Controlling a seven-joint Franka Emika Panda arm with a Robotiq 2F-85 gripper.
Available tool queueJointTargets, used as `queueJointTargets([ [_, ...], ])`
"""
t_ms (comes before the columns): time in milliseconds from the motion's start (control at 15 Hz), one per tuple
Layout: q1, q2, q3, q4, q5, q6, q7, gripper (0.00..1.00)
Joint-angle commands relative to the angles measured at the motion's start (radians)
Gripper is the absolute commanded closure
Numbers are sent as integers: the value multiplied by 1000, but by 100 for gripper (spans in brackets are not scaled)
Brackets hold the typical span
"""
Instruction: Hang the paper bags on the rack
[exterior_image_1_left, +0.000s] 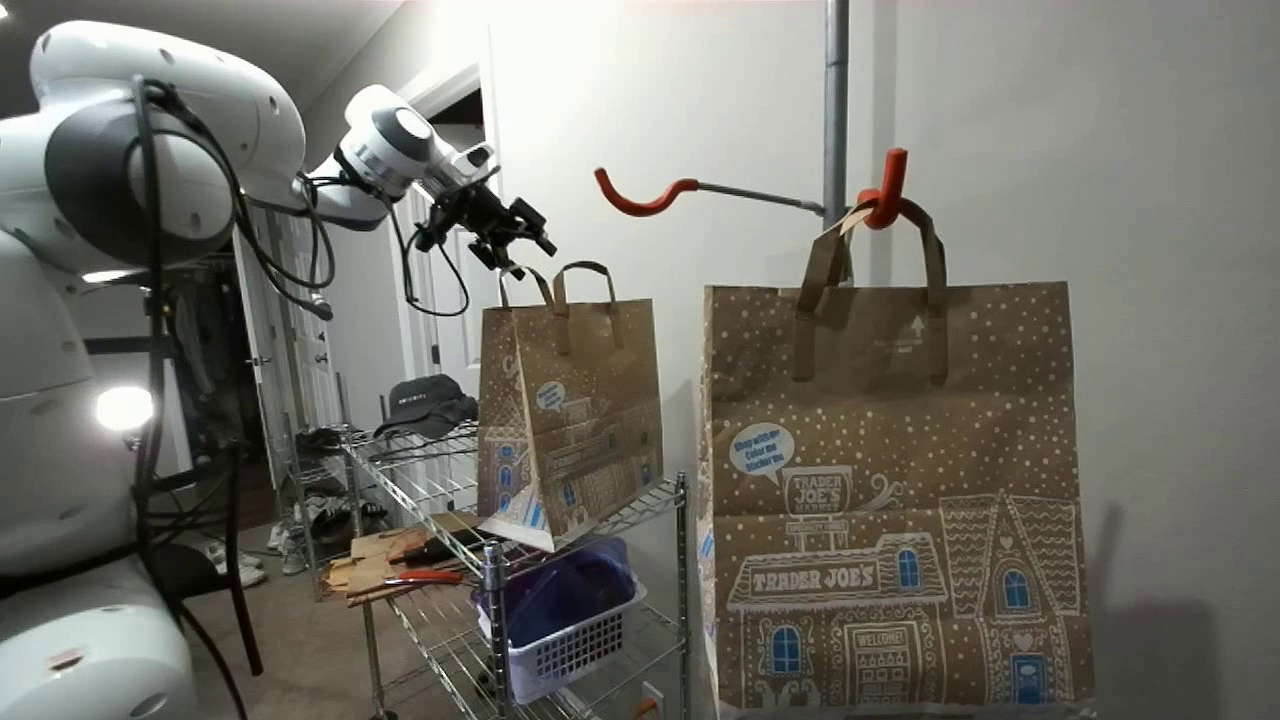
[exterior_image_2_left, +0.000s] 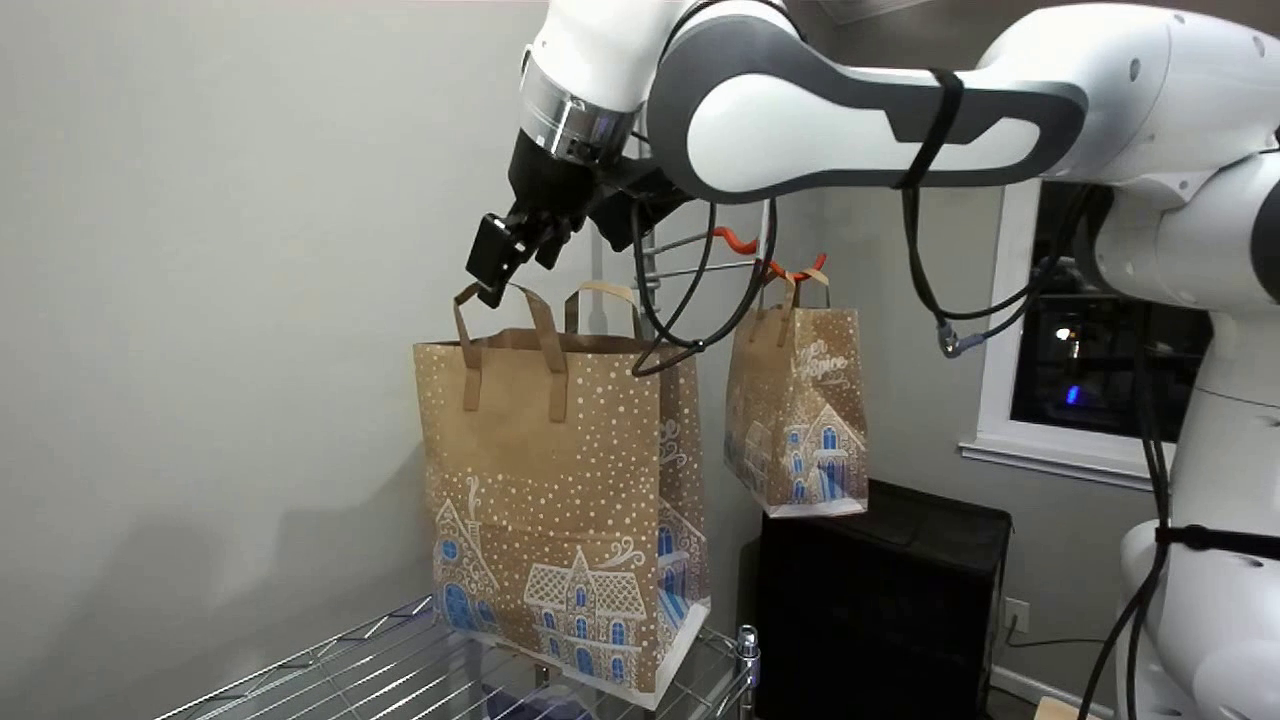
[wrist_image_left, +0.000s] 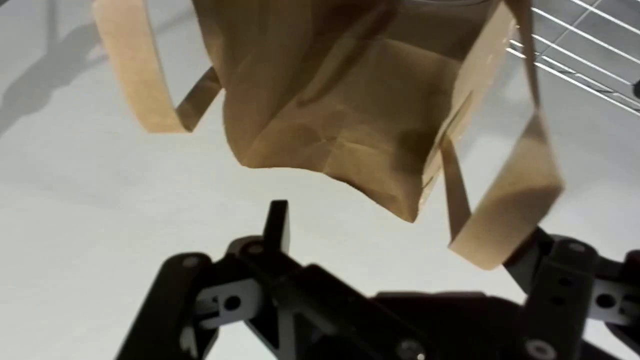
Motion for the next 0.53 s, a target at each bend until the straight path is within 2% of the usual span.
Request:
queueJointTargets([
  [0, 40, 31, -23, 66, -96, -115, 14, 0],
  [467, 47, 37, -90, 105, -74, -250, -11, 0],
])
